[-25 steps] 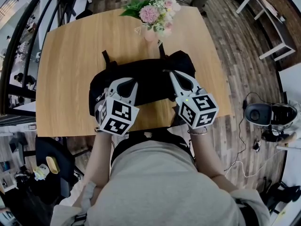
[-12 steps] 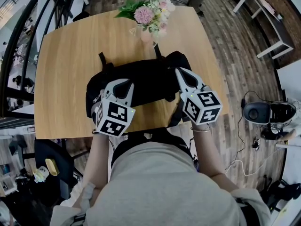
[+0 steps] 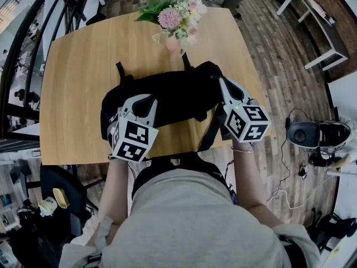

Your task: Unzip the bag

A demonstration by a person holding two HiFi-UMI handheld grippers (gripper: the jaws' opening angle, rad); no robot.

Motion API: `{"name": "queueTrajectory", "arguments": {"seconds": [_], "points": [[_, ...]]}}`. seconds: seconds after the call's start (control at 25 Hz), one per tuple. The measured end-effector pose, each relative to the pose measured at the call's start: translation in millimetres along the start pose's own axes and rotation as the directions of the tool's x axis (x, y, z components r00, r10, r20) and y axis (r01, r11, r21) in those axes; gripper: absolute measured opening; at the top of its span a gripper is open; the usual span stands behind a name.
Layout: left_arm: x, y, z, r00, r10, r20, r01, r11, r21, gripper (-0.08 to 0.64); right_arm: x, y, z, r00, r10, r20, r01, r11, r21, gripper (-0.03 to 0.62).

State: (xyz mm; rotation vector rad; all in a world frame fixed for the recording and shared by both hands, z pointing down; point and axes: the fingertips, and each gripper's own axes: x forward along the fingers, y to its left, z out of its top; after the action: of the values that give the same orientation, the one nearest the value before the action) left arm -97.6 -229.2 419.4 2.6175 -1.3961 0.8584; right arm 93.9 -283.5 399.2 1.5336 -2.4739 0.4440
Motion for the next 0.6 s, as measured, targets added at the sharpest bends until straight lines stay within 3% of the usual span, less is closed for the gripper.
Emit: {"name": "queueTrajectory", "arguments": {"seconds": [0.44,0.6], "points": [[0.1,-1.9,-1.4,1.0,0.011,0.009,-0.011,1.0,-0.024,0.043,-2.2,5.3,-2.8,0.999,0.042,0.024,-0.042,0.999,0.014,0.017],[0.1,-5.8,-2.1,1.0,0.001,-0.004,-0.001,1.0,-0.017,0.054,-4.1,1.1,-8.1,1.0,0.022,0.009,-0.022,0.999,0.029,0.018]]}}
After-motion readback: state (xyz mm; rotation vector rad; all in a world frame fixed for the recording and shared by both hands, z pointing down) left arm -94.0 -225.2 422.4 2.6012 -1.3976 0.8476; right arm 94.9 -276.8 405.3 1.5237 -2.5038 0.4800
